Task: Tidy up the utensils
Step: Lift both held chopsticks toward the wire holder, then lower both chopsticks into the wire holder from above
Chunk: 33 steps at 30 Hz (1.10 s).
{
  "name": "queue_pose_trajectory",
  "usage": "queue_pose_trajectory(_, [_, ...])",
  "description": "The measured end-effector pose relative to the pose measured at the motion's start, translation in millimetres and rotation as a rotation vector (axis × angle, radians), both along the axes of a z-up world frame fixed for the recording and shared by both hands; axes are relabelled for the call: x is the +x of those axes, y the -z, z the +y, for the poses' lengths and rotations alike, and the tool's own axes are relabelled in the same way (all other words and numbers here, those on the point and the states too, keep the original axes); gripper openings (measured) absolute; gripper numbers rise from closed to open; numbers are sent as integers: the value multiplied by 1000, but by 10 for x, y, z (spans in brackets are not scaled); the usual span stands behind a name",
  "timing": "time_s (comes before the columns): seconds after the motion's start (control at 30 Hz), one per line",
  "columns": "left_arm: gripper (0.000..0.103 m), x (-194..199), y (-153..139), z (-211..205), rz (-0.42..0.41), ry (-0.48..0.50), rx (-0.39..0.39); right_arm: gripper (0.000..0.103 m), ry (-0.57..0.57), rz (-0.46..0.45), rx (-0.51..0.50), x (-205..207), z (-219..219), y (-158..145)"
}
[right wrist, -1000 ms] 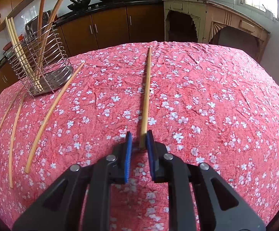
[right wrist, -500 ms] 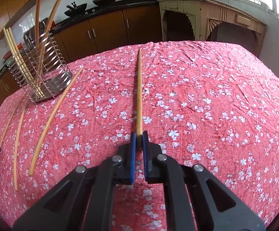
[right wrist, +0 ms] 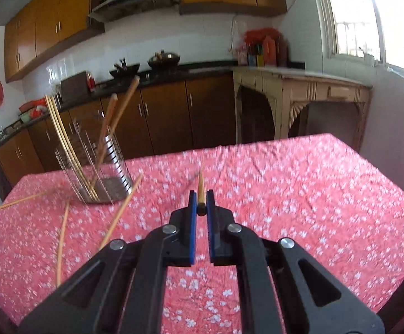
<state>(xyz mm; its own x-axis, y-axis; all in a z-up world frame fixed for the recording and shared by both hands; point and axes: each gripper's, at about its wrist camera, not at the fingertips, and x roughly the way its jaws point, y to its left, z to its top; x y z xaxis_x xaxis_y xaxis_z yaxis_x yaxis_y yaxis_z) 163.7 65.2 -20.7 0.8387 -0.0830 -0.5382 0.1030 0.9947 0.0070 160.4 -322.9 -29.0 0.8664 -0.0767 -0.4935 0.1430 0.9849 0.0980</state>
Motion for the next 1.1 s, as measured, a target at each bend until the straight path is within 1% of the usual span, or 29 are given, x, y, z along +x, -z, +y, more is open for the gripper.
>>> queue_pose_trajectory(0.2, [7,142,-441,39,-113,-45,-13,8,11,-99,-25,44,-7,-415])
queue_pose_trajectory(0.33, [7,268,-614,75,-159,-80,-24,8,8,-151,-18,112,1,-662])
queue_pose_trajectory(0.5, [7,369,-714,83,-173,-97,-40,8,6,-187,10,183,-28,-873])
queue_pose_trajectory(0.67, [7,354,-781,103,-188,-107,-43,8,-4,-204,35,222,-66,-1019])
queue_pose_trajectory(0.97, [7,257,-904,135,-215,-109,-44,8,-35,-214,73,150,-50,-1147])
queue_pose_trajectory(1.1, [7,213,-960,105,-228,-100,-47,8,-53,-230,75,97,-29,-1205])
